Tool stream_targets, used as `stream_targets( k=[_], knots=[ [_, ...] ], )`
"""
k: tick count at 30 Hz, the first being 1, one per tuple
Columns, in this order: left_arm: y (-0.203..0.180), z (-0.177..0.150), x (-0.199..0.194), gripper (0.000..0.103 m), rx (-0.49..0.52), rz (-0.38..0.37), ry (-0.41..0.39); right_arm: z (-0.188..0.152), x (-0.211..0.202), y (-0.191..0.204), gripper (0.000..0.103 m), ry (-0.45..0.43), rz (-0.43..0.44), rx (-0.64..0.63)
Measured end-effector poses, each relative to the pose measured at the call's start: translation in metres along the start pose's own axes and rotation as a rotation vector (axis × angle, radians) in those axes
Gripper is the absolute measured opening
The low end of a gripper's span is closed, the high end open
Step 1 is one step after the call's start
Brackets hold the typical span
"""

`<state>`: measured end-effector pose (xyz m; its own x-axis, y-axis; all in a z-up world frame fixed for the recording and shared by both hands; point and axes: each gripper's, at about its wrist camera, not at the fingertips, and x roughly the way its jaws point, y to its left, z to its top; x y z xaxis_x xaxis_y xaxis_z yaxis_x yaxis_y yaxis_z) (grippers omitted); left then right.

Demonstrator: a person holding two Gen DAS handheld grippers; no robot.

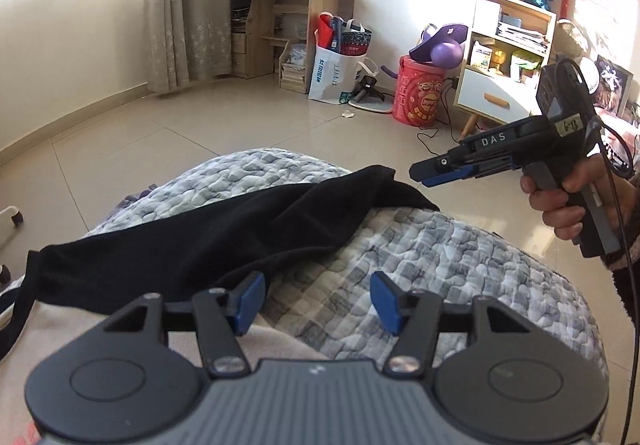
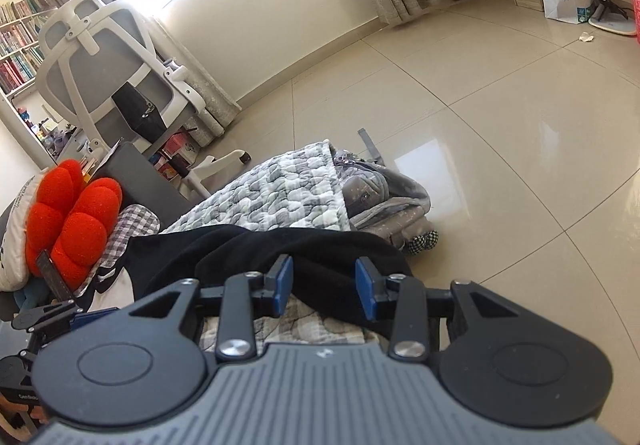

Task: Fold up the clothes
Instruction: 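Move both open tools over the black sleeve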

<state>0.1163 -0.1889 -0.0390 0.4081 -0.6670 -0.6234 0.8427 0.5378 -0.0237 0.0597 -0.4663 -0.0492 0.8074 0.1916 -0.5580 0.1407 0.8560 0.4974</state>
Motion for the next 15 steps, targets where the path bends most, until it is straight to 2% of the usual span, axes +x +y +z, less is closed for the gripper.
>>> stream_targets(
  k=[9,12,15],
  knots=[
    [-0.017,0.002,0.039,0.049,0.167,0.125,-0.002,0.002,0.022,-0.008,0.039,-0.009,-0.062,-0.229],
    [-0.02,0.001,0.038,0.045,0.21,0.172,-0.025,0.005,0.027,-0.006,0.039,-0.01,-0.045,-0.307],
    [-0.02,0.004,0.029,0.046,0.212,0.172,-0.064,0.007,0.029,-0.001,0.039,-0.003,-0.01,-0.389]
  ],
)
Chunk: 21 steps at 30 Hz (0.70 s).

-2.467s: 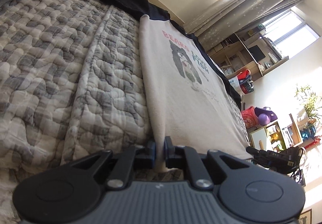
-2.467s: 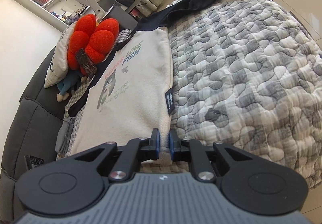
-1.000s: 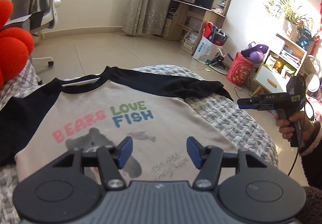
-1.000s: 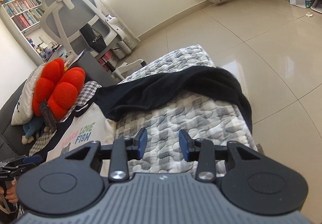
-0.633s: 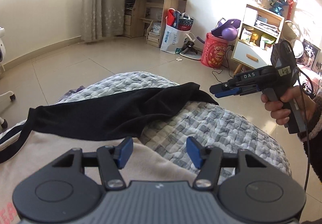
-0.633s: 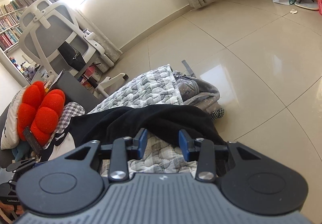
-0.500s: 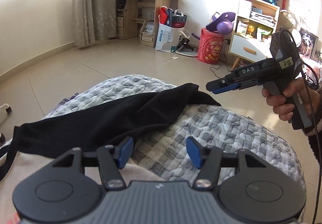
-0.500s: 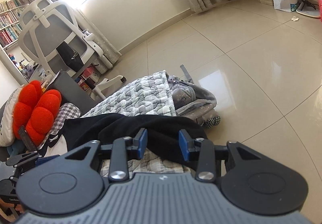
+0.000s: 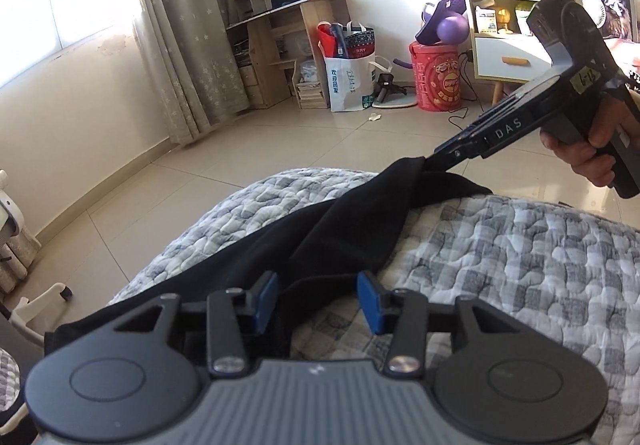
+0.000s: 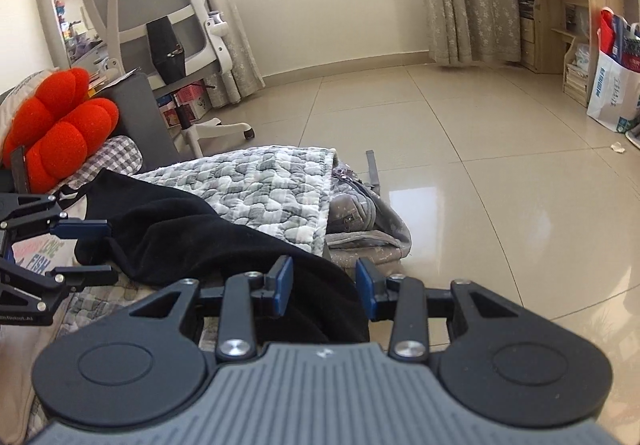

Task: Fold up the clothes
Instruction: 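Move both open tools over the black sleeve, then grasp the black sleeve with both tools and lift it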

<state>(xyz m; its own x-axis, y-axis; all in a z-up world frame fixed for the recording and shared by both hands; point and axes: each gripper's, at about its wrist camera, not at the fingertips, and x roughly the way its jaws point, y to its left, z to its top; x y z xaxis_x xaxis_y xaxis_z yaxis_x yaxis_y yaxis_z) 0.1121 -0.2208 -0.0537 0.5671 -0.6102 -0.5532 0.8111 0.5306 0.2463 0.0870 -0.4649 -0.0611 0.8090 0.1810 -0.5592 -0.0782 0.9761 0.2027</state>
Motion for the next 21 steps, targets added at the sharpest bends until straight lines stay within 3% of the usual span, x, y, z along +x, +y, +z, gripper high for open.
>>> stream_targets(
  k=[8,9,10,11,12,15,21],
  knots=[
    [0.003,-0.002,0.012,0.046,0.047,-0.003,0.066,0.008,0.019,0.004,0.038,0.039,0.042,-0.137],
    [0.004,-0.002,0.013,0.043,0.041,0.0,0.067,0.009,0.02,0.002,0.028,0.04,0.045,-0.13],
    [0.006,-0.002,0.014,0.032,0.029,-0.001,0.074,0.009,0.021,0.002,0.02,0.038,0.046,-0.118],
    [0.007,-0.001,0.015,0.024,0.016,-0.005,0.089,0.01,0.021,0.002,0.012,0.033,0.034,-0.11],
    [0.009,0.001,0.016,0.01,0.004,-0.008,0.099,0.011,0.021,0.004,0.012,0.025,0.01,-0.104],
    [0.014,0.005,0.015,0.007,-0.036,0.001,0.087,0.017,0.023,0.014,0.011,-0.011,-0.062,-0.133],
    [0.03,0.014,0.003,0.006,-0.172,0.056,-0.032,0.04,0.029,0.034,0.01,-0.14,-0.22,-0.228]
  ],
)
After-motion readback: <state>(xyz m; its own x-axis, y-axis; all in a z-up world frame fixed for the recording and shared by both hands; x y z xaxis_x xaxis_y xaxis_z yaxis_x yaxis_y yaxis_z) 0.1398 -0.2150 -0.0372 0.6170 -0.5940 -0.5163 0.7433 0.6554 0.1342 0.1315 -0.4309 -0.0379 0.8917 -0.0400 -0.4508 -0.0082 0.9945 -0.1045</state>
